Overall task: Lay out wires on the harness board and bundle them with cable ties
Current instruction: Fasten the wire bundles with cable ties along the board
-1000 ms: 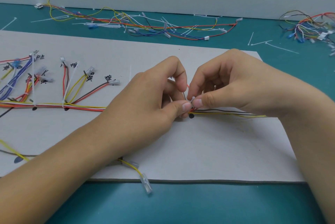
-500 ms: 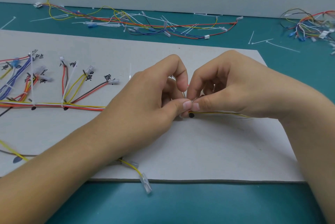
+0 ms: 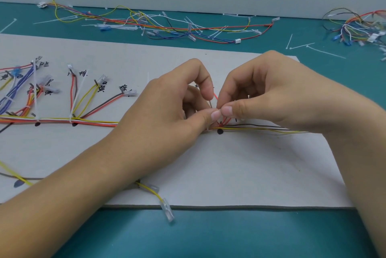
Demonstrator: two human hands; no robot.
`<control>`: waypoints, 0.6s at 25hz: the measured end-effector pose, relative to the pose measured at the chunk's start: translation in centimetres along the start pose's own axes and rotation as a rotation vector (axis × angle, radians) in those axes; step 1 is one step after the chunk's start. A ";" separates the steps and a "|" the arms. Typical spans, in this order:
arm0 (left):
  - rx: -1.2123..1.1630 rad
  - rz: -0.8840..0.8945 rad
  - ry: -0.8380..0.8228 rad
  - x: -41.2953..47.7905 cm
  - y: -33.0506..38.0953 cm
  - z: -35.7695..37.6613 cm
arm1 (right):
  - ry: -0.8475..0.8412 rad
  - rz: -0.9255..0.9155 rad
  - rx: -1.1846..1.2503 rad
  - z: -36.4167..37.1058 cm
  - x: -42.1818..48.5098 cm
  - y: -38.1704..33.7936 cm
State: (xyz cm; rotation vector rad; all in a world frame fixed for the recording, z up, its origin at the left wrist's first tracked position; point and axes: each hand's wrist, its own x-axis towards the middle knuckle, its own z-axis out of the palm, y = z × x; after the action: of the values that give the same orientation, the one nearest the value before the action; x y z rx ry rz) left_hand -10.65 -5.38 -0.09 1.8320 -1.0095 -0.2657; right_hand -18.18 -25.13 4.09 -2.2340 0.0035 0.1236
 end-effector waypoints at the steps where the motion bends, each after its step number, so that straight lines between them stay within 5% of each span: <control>1: 0.002 -0.006 0.015 0.0 0.0 0.0 | 0.011 0.008 0.007 0.1 0.1 0.0; 15: -0.169 -0.137 0.031 0.7 0.1 -0.3 | 0.050 0.000 0.042 0.9 0.2 -0.7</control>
State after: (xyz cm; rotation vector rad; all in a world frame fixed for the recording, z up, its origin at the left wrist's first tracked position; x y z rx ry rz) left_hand -10.08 -5.70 0.32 1.7477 -0.8160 -0.3919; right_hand -18.04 -24.02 4.09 -2.1942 0.0333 0.0668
